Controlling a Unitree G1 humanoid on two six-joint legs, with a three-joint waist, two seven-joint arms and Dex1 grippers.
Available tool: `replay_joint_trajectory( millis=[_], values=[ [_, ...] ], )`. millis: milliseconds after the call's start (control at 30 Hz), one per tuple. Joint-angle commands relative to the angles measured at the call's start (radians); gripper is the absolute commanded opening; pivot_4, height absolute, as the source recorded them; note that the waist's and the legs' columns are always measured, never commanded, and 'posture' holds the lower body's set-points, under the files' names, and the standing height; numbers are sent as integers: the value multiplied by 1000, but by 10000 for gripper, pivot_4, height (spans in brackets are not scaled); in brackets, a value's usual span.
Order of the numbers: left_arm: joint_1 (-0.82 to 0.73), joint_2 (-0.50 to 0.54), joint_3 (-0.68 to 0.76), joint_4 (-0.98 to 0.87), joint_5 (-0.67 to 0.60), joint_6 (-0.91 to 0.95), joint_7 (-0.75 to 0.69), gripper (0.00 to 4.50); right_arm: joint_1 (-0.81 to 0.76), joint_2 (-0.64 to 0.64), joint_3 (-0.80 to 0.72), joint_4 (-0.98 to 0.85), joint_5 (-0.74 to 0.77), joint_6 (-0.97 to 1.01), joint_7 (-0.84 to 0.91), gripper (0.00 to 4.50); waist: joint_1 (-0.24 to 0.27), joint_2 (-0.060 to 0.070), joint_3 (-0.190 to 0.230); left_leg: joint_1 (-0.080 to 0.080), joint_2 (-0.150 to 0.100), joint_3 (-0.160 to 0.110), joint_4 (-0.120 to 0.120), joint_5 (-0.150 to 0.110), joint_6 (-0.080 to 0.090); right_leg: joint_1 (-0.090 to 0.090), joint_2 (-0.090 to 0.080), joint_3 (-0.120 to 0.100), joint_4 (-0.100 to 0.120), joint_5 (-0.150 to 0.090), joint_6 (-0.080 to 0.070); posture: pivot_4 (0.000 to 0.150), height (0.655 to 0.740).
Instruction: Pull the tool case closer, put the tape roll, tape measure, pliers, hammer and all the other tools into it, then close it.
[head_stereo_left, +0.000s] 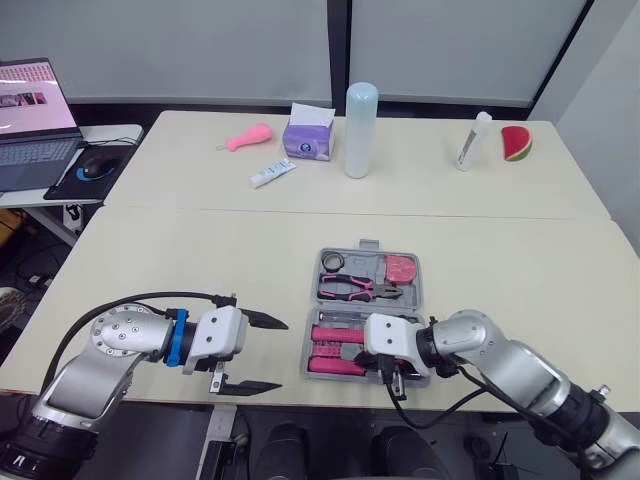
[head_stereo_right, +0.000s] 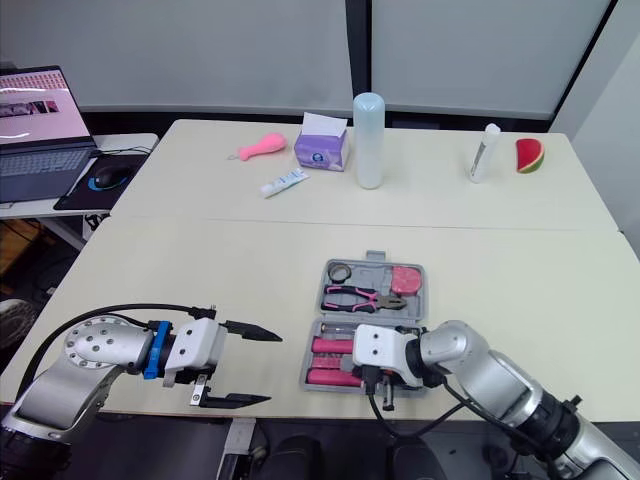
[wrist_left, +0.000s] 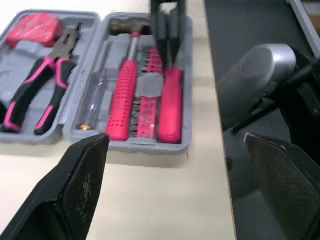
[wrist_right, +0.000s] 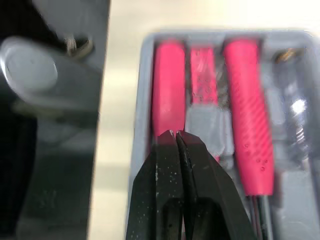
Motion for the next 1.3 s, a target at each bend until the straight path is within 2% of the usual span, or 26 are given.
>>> replay_joint_trajectory(
  millis=[33,133,233,400,533,667,967,1300],
  values=[
    [-45,-28,38,41,13,94,113,45000,81,-58,-239,-74,77,-143,5,249,4,-1,0,0,0,0,0,0,1,0,0,-1,0,0,0,1500,7075],
    [-90,-70,34,108,17,104,145,45000,184,-109,-384,-36,82,-247,-5,249,11,-3,-2,0,-1,-1,0,0,1,1,0,-1,0,0,0,1500,7075],
    [-151,-127,9,213,48,49,149,39545,252,-180,-466,46,68,-284,19,0,11,-3,-2,-1,-1,0,1,1,0,1,0,-1,0,0,0,1500,7075],
    [-253,-194,-79,425,173,-83,140,23814,265,-215,-447,233,-19,-373,6,0,2,-3,-2,0,-1,1,1,2,1,1,0,0,1,0,0,1500,7075],
    [-325,-238,-140,596,264,-203,148,10796,214,-179,-390,343,-89,-420,-14,0,-4,-3,-2,0,0,4,1,2,1,0,1,0,2,0,0,1500,7075],
    [-392,-288,-163,719,310,-263,161,189,155,-136,-331,444,-147,-468,-24,0,0,-3,-2,-1,0,4,4,3,1,-1,1,0,3,0,0,1500,7075],
    [-464,-392,-205,820,373,-329,183,189,55,-53,-279,598,-195,-541,-23,0,2,-3,-2,-6,-1,3,11,2,1,-1,-1,-2,4,0,0,1500,7075],
    [-470,-428,-221,826,388,-353,168,189,43,-16,-259,574,-186,-549,9,0,2,-3,-2,-6,0,2,11,2,1,-1,-1,-2,5,0,0,1500,7075]
  ],
)
